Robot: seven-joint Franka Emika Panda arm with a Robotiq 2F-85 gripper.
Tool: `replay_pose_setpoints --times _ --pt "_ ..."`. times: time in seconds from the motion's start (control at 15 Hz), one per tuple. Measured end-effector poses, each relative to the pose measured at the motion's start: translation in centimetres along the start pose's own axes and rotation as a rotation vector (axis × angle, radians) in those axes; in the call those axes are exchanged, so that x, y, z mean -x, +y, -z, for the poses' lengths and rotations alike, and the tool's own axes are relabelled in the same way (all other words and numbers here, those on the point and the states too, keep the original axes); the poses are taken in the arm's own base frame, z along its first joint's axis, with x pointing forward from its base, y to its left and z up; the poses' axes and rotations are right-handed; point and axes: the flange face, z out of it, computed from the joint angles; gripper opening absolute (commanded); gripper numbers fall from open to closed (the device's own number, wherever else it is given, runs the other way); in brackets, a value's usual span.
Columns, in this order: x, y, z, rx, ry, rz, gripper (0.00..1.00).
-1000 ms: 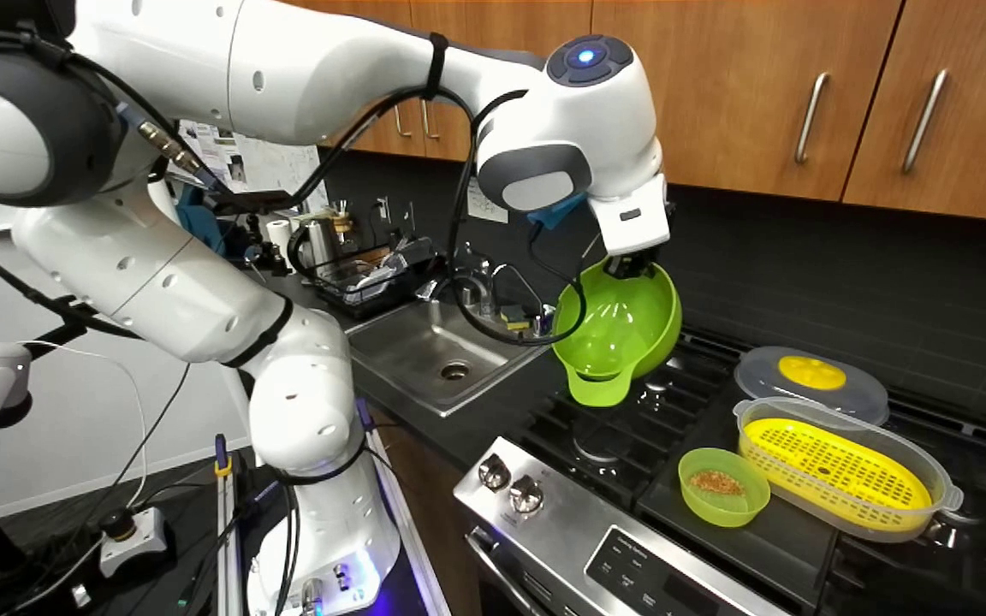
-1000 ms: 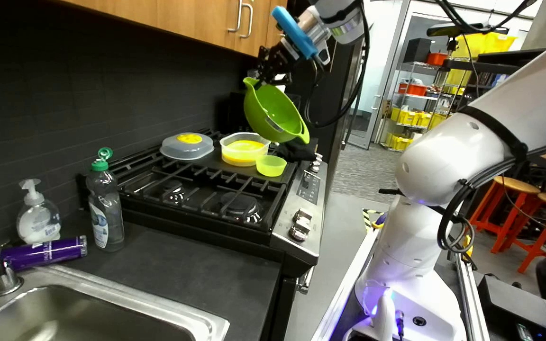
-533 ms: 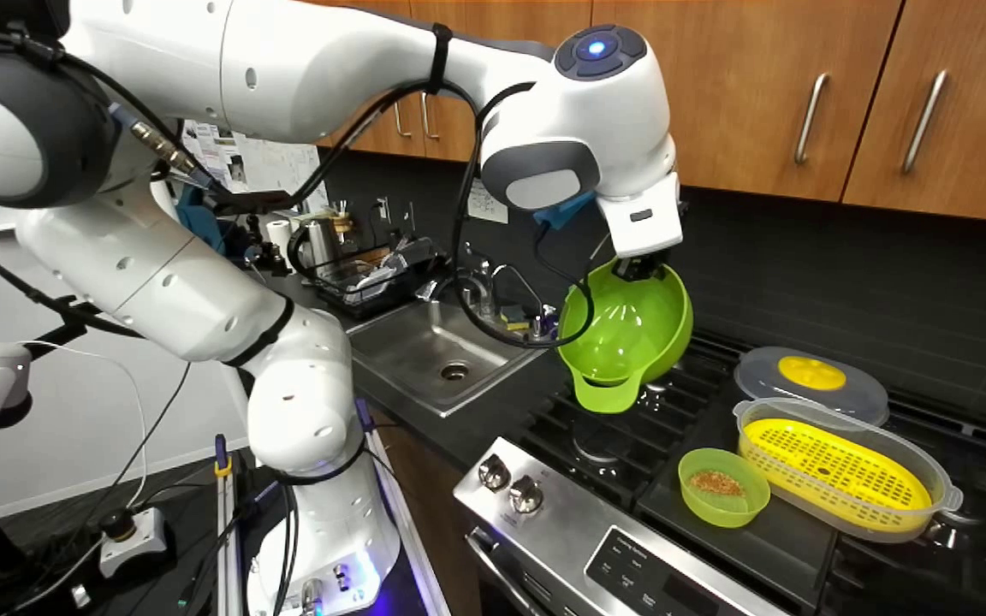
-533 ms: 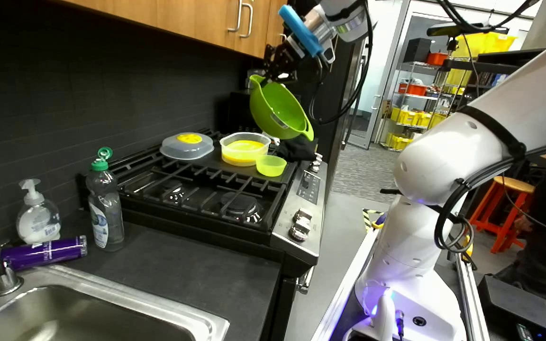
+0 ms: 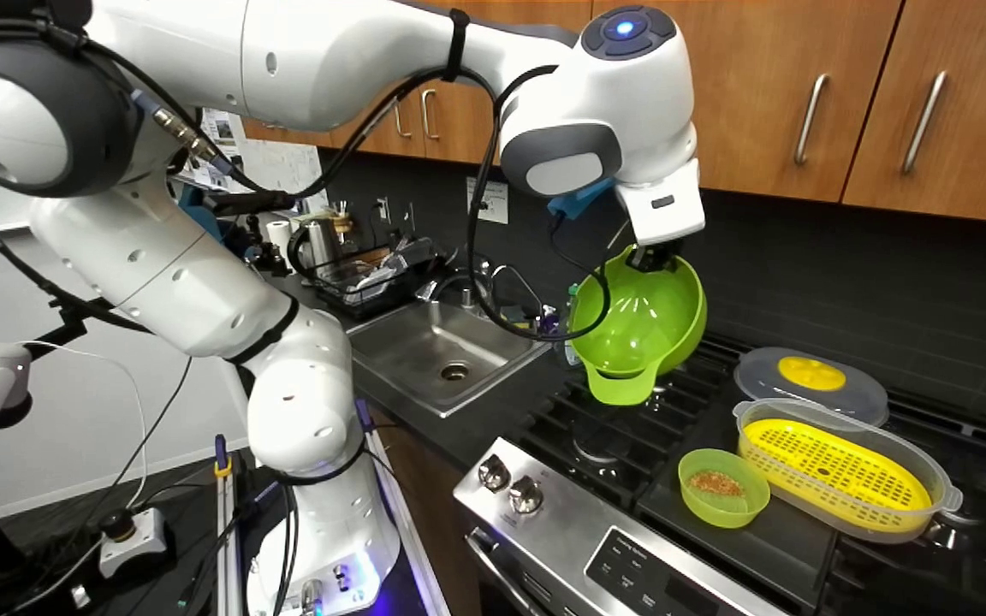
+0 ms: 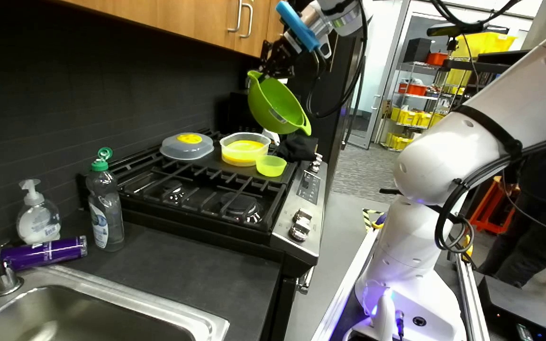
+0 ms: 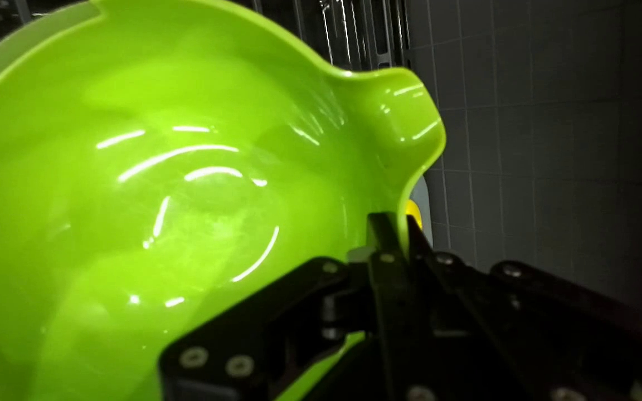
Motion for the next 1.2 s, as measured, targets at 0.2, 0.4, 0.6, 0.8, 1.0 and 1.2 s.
replay_pose_setpoints --times 0.2,0.4,0.6,0.8,1.0,1.2 --pt "-0.4 -1.6 0.3 0.01 0.001 0.018 0.01" --pt "-0.8 -3.2 0.3 0.011 0.002 0.025 0.01" --pt "-0.3 -4.4 -0.4 0.014 -0.002 0.03 0.01" --pt "2.5 -5.8 -2.1 0.015 -0.012 0.042 0.01" --pt "6.6 -6.5 -4.7 0.011 -0.021 0.046 0.01" --pt "8.8 -5.6 -6.8 0.012 -0.024 0.028 0.01"
